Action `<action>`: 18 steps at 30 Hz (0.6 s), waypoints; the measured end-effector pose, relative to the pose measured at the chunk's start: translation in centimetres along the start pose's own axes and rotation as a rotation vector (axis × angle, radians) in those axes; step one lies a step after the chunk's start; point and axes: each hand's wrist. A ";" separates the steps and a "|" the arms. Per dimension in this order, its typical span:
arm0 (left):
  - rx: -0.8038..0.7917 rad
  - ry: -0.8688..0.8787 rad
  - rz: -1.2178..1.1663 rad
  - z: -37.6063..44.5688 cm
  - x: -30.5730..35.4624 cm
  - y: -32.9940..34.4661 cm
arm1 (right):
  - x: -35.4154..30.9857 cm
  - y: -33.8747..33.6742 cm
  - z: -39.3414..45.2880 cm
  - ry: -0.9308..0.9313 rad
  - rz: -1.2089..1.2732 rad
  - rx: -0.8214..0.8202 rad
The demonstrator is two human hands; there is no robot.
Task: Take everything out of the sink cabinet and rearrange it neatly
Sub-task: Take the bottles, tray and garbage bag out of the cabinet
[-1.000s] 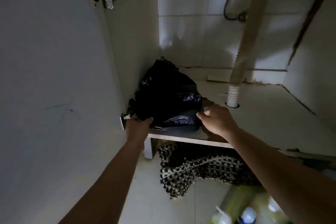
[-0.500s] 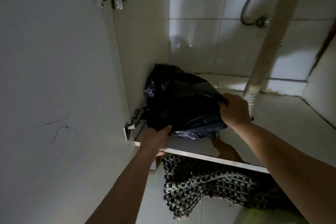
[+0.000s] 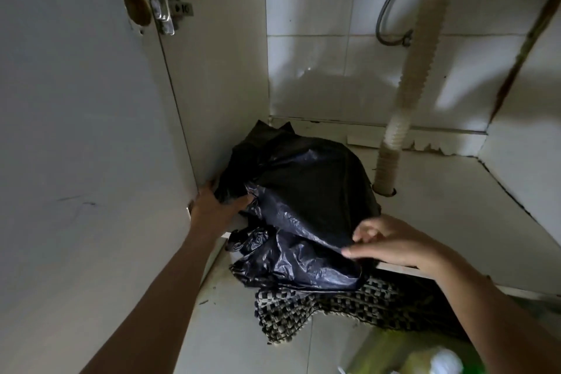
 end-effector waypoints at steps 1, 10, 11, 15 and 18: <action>-0.024 0.007 -0.013 -0.1 -0.2 0.3 | 0.1 -0.2 0.5 0.021 0.115 0.077; -0.223 -0.016 -0.237 2.2 -1.3 3.2 | -0.9 0.7 7.9 0.203 0.633 0.027; -0.280 -0.057 -0.299 2.3 -1.5 3.6 | -1.5 1.2 8.7 0.205 0.609 0.043; -0.377 -0.269 -0.555 2.3 -1.9 5.0 | -3.8 3.6 10.9 0.317 0.497 0.244; -0.359 -0.325 -0.584 2.2 -2.0 5.5 | -4.7 3.8 10.3 0.318 0.382 0.385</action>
Point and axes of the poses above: each hand's wrist, its own z-axis towards the middle knuckle, its own y-axis out of the palm, x = y × z, and after that the axes turned 10 degrees about -z, right-handed
